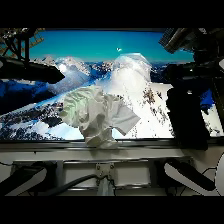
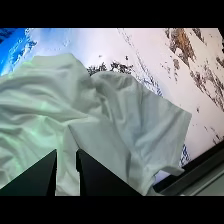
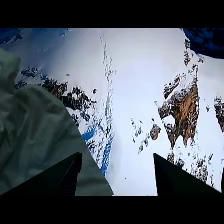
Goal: Fold the clothes and pants, and hang the long-sleeved shirts on hangers.
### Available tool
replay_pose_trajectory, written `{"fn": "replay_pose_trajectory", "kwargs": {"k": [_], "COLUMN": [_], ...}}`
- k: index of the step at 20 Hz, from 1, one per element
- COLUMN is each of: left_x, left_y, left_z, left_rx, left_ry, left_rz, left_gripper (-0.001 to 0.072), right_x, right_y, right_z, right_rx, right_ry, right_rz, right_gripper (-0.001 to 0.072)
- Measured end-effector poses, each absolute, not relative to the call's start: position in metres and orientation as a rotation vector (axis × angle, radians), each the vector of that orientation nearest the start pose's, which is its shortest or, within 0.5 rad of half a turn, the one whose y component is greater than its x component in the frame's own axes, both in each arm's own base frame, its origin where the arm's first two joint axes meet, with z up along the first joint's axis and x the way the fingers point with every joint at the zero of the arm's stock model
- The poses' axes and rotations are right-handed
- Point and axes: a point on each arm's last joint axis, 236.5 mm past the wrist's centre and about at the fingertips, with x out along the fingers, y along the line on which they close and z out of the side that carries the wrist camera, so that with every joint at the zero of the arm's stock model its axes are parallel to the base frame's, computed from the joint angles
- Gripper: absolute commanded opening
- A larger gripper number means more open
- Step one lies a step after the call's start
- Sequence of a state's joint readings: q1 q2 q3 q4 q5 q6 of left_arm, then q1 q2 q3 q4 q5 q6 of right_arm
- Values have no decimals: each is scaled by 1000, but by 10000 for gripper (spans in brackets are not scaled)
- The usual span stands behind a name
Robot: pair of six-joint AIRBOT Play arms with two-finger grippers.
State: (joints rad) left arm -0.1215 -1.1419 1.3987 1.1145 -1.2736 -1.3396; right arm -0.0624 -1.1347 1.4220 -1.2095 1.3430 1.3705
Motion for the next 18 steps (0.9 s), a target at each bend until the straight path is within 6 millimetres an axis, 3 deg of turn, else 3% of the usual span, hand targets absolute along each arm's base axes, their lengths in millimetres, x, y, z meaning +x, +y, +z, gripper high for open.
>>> {"fn": "replay_pose_trajectory", "kwargs": {"k": [12, 18], "left_x": [376, 382], "left_y": [-147, -147], "left_z": [164, 153], "left_rx": [-79, -85], "left_ry": [955, 978], "left_rz": [-551, -548], "left_gripper": [130, 129], "right_x": [382, 382], "right_y": [58, 58], "right_z": [160, 160], "right_rx": [110, 110], "right_ry": [1003, 1003], "right_rz": [320, 321], "right_gripper": [508, 508]}}
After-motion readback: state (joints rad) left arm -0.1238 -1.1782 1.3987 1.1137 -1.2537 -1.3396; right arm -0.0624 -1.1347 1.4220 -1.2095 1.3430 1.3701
